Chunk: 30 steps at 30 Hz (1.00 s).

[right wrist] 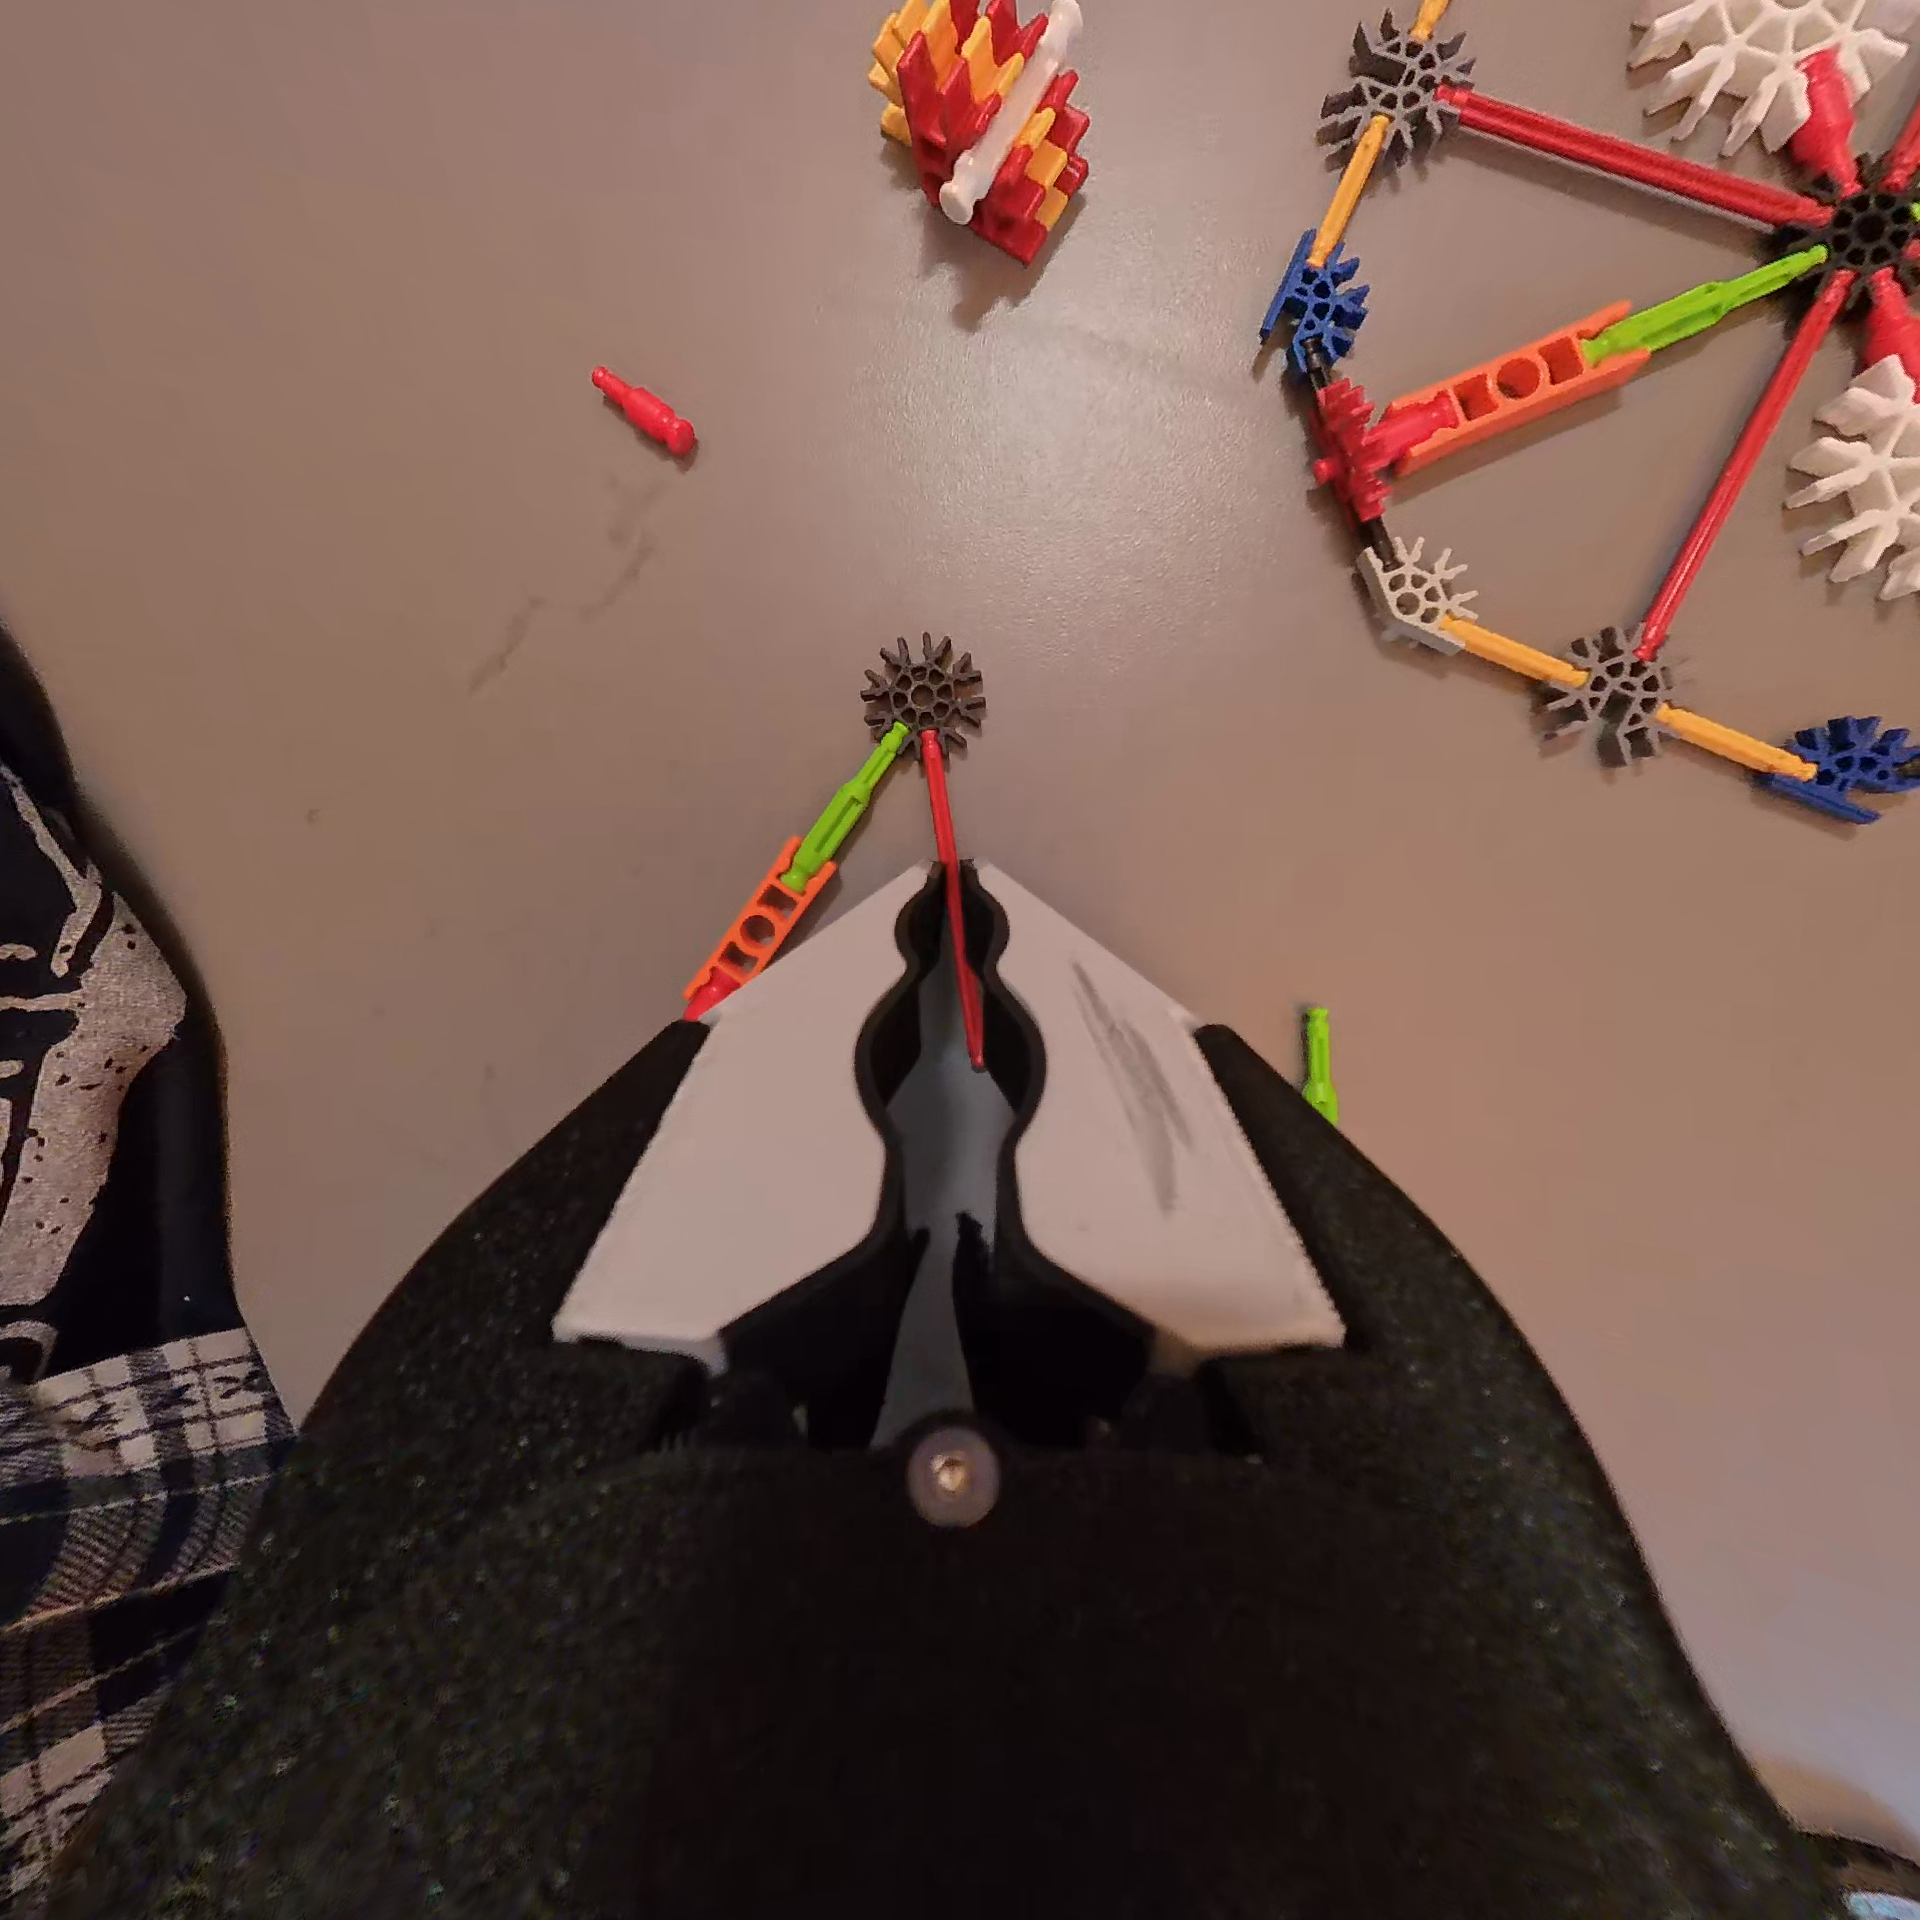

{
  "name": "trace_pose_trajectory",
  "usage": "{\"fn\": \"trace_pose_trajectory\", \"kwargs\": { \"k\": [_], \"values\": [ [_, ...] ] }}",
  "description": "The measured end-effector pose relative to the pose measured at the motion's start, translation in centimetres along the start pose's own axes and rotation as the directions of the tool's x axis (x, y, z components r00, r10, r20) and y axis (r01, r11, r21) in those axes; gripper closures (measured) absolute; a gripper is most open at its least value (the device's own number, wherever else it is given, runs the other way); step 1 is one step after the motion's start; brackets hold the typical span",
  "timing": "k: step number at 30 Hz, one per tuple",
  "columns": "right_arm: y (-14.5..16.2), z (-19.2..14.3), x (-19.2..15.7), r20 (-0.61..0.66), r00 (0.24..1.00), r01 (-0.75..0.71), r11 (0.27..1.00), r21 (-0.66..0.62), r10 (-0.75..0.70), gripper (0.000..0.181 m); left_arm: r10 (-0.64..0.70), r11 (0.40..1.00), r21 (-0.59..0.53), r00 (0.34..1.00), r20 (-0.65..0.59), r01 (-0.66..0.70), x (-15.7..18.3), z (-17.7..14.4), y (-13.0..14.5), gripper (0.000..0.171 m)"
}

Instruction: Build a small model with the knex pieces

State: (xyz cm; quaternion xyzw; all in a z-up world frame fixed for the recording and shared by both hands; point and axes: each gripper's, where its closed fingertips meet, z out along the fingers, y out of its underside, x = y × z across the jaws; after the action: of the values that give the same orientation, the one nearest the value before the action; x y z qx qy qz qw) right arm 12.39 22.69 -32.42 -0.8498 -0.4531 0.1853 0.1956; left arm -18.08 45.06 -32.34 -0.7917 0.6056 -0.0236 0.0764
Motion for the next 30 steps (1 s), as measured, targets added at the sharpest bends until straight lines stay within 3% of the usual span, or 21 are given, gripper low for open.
{"fn": "trace_pose_trajectory", "kwargs": {
  "k": [2, 8, 14, 20, 25, 30],
  "values": [
    [0.0, 0.0, 0.0, 0.005, 1.0, -0.002, 1.0, 0.007, 0.002, 0.179, 0.008, 1.0, -0.007, 1.0, 0.021, -0.007, -0.1, 0.0, 0.2, 0.169],
    [0.0, 0.0, 0.0, -0.011, 1.0, 0.026, 1.0, 0.001, -0.026, 0.178, -0.017, 0.998, 0.063, 0.999, 0.047, 0.014, -0.2, -0.7, -0.2, 0.171],
    [0.2, -0.2, -0.3, -0.031, 0.999, 0.043, 0.999, 0.0, -0.043, 0.172, -0.067, 0.979, 0.198, 0.993, 0.094, 0.047, 0.1, -5.1, -0.9, 0.17],
    [-0.1, -1.6, 0.0, -0.074, 0.996, 0.045, 0.997, 0.063, -0.04, 0.167, -0.069, 0.95, 0.313, 0.985, 0.161, 0.016, 2.7, -10.8, -1.8, 0.17],
    [-0.5, -3.7, 0.5, -0.124, 0.992, 0.034, 0.988, 0.152, -0.015, 0.166, 0.009, 0.884, 0.464, 0.992, 0.124, -0.066, 9.9, -15.0, -6.4, 0.17],
    [-0.7, -5.4, 0.4, -0.165, 0.986, 0.041, 0.97, 0.24, -0.001, 0.166, 0.124, 0.848, 0.522, 0.992, -0.023, -0.094, 21.0, -12.7, -11.0, 0.17]
  ]
}}
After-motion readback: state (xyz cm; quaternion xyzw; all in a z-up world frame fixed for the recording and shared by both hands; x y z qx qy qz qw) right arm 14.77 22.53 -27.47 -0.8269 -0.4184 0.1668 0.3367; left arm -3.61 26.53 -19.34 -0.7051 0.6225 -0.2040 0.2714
